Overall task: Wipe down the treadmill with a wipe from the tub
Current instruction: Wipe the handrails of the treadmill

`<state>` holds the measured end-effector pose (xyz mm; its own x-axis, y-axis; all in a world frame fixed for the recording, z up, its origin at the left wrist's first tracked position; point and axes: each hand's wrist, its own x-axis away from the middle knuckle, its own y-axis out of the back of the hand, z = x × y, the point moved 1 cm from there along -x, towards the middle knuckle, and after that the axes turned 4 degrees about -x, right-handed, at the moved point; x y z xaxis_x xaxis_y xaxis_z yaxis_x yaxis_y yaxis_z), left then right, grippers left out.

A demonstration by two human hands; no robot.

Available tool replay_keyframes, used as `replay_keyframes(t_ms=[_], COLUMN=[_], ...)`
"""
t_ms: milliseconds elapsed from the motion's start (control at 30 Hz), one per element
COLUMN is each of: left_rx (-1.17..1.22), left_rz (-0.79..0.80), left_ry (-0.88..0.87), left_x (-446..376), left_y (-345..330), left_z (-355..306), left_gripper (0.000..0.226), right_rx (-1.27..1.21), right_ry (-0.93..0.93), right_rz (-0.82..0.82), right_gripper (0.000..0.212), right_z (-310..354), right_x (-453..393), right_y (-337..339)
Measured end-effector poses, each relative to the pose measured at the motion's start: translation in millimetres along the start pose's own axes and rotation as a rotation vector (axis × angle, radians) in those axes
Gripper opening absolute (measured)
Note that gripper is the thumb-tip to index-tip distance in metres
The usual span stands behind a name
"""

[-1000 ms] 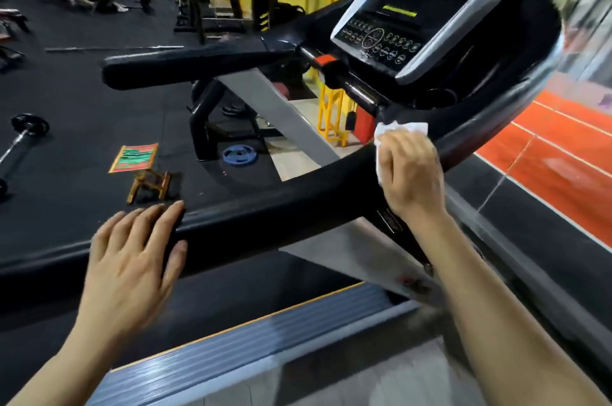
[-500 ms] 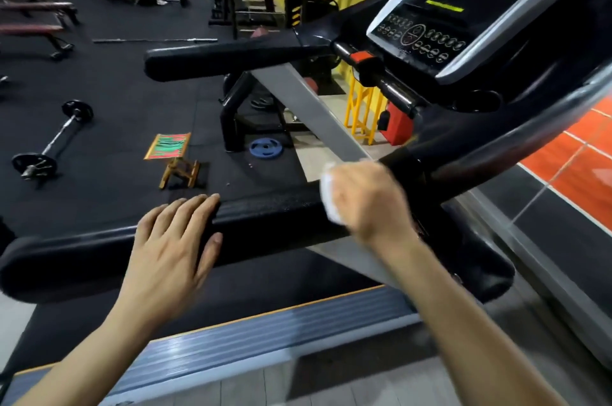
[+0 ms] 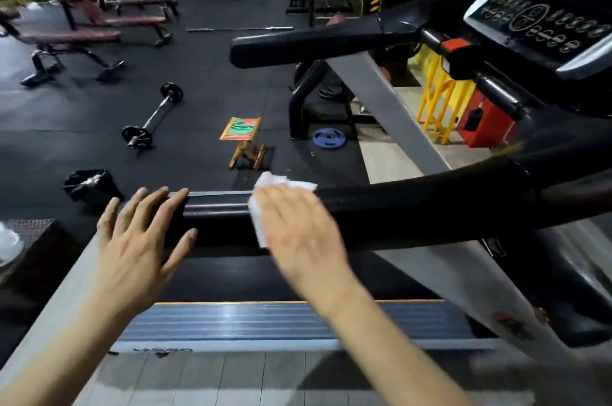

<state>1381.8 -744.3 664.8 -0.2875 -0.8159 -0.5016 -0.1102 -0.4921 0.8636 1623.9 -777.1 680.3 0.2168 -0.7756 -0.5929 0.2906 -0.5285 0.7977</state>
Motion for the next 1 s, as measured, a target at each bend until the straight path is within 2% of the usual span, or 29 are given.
replay_keyframes(t_ms=[67,133,233,300,367,467,533,600,700,767,833,933,1000], left_rx=[0.024,0.088,0.157,0.281,0.406,0.479,0.48,0.462,0.498,0.567,0.603,0.68,0.729], left_rz=[0.025,0.042,0.015,-0.019,-0.025,-0.01,0.02,0.033,0.081,0.133,0.199,0.311,0.375], left_ry=[-0.005,-0.028,-0.069,-0.023,0.027,-0.046,-0.108,-0.12,-0.219,-0.285,-0.319,-0.345,-0.346], left_x=[5,8,6,4,5,5,5,5,9,8,8,8,5], left_y=[-1,-3,-4,0,3,-1,-8,-11,-18,-27,-35,-39,-39], left_z=[15,25,37,48,63,90,110,128,153,168,179,187,191], left_gripper=[0.062,0.061,0.061,0.064,0.07,0.073,0.069,0.061,0.055,0.058,0.058,0.067,0.072], right_rx=[0.083,0.142,0.157,0.213,0.185,0.068,0.01,0.022,0.087,0.121,0.172,0.274,0.216], right_ry=[-0.123,-0.272,-0.389,-0.394,-0.291,-0.167,-0.12,-0.097,-0.128,-0.176,-0.335,-0.527,-0.427], right_rz=[-0.019,-0.116,-0.175,-0.208,-0.246,-0.313,-0.284,-0.271,-0.206,-0.143,-0.105,-0.197,-0.227], right_gripper=[0.026,0.026,0.02,0.021,0.022,0.029,0.033,0.029,0.025,0.027,0.03,0.024,0.025], right_z=[-41,-86,-107,-89,-46,46,106,145,146,117,80,78,116], right_x=[8,24,44,37,15,-30,-56,-76,-86,-66,-39,-25,-46], right_y=[23,48,70,55,17,-46,-76,-93,-85,-65,-35,-30,-64])
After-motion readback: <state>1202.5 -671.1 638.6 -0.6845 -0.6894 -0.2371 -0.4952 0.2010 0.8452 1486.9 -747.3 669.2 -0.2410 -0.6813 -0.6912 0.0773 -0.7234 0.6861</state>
